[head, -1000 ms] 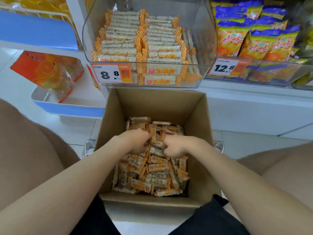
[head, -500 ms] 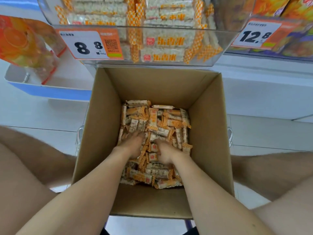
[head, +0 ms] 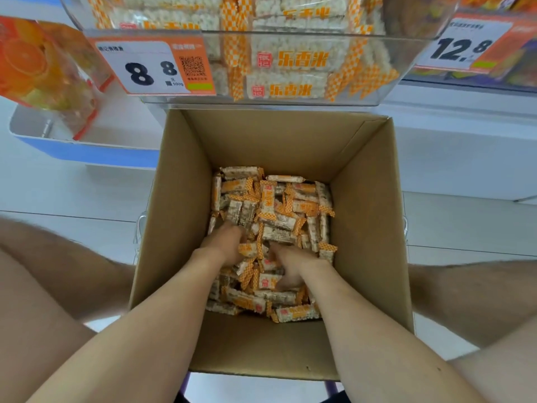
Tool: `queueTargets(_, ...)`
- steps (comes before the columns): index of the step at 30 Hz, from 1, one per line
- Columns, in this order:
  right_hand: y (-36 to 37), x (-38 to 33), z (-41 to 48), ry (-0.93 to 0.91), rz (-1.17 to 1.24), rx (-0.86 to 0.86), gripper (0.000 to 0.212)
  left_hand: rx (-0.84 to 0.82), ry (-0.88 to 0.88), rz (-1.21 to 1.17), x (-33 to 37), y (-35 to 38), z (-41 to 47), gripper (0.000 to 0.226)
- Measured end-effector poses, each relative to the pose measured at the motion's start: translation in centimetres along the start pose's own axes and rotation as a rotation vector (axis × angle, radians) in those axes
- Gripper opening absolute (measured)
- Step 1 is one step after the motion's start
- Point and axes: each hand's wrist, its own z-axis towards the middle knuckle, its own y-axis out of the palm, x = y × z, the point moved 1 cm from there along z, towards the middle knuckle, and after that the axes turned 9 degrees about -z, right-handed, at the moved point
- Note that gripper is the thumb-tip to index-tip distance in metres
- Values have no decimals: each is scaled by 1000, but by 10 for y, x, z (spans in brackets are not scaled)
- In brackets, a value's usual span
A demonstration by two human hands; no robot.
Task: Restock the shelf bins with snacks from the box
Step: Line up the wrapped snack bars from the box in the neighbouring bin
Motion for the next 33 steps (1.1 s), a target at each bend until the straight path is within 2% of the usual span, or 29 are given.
queueTargets(2,-1,-1,-3,-3,-10,-7,102,35,10,-63,-3,0,-2,43)
queueTargets(3,-1,-3,-4,-1,-33,-16,97,51,13,-112,-4,0,-3,44)
queueTargets(7,-3,-3,-6,21,-54,-5,54,71,13,-325,-5,-7,-9,46)
queueTargets(9,-9,0,-9,33,86,117,42,83,26,-402,-1,-13,-14,45)
queueTargets(10,-13,1,-11,42,171,212,41,96,30,-425,2,-17,-17,44)
queueTargets(12,-25,0,-21,50,346,381,51,129,40,-474,6,-23,-22,39)
queueTargets(14,-36,-3,-32,47,499,427,64,145,58,-531,11,-32,-28,38)
queueTargets(15,-41,-6,-37,46,508,428,63,131,73,-561,16,-37,-32,40)
queueTargets(19,-58,-17,-60,0,143,564,54,-5,142,-810,44,-63,-57,59)
queueTargets(23,-74,-21,-83,-127,-11,729,56,-100,164,-1170,53,-84,-78,60)
queueTargets(26,-88,-19,-106,-207,-69,715,58,-6,212,-1075,52,-96,-89,59)
queueTargets(29,-106,-18,-137,-265,41,658,61,-13,260,-1045,61,-109,-107,51)
queueTargets(31,-120,-17,-163,-240,138,603,58,-8,301,-1070,69,-119,-120,42)
queueTargets(33,-131,-14,-189,-219,183,557,53,58,375,-998,78,-129,-138,40)
